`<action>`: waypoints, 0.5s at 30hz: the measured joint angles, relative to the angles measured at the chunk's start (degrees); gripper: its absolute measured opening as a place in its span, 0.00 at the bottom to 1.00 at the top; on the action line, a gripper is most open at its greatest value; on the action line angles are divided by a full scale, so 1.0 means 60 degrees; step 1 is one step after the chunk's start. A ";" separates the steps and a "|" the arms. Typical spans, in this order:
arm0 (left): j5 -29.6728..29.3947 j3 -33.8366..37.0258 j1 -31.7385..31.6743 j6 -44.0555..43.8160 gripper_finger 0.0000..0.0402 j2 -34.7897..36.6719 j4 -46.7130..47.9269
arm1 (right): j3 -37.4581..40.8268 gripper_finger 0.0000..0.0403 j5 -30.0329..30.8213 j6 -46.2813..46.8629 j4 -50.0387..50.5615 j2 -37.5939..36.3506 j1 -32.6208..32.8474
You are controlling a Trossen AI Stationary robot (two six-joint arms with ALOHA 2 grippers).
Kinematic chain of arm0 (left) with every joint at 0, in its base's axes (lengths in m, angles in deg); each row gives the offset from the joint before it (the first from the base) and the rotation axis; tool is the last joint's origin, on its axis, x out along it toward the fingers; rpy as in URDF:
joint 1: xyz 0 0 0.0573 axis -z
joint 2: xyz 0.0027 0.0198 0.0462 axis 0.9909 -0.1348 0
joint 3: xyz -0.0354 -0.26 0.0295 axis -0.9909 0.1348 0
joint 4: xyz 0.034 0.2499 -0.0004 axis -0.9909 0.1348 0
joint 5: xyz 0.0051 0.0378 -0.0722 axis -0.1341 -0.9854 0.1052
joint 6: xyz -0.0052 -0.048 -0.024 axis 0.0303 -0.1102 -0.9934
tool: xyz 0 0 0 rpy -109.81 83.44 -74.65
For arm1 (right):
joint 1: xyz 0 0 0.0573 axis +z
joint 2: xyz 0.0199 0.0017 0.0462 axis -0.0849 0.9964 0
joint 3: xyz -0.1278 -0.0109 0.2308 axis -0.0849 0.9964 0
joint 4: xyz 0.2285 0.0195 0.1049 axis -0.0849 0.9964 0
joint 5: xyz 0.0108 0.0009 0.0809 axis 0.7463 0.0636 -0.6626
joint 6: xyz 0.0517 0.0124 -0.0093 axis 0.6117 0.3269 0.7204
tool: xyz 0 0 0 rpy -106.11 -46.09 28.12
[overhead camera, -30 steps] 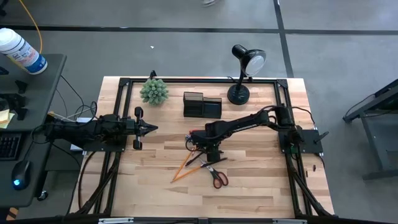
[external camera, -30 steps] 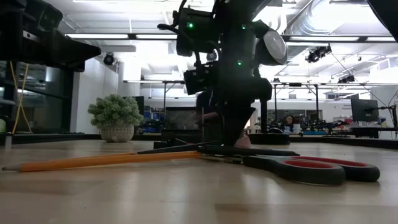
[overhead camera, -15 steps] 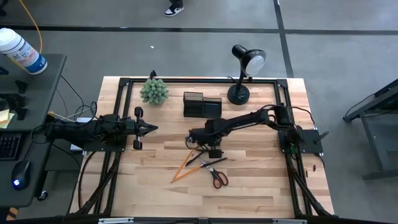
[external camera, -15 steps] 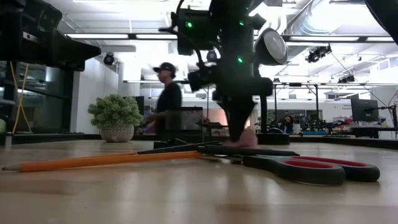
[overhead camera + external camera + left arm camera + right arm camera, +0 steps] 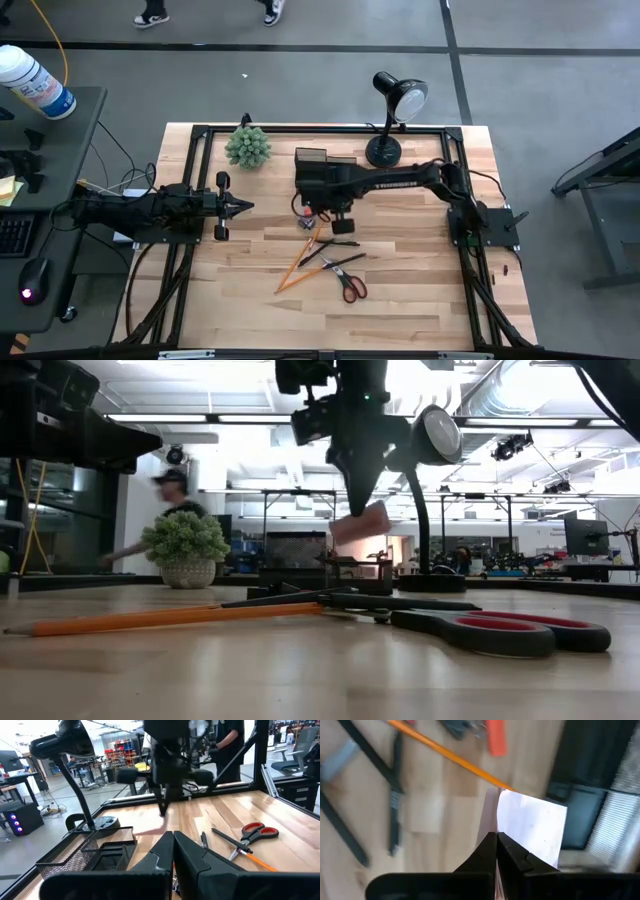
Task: Pick and place office supplies into organizer
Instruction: Put the pink sticky notes into the desk organizer
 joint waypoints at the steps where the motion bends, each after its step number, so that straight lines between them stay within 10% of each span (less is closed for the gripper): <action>1: 0.0000 0.0000 0.0000 0.0000 0.00 0.0000 -0.0002 | -0.0114 0.00 0.0037 -0.0167 0.0049 0.0000 -0.0097; 15: 0.0142 0.0000 -0.0001 -0.0007 0.00 0.0000 0.0015 | -0.0400 0.00 -0.1324 -0.2760 -0.0395 -0.0007 -0.2026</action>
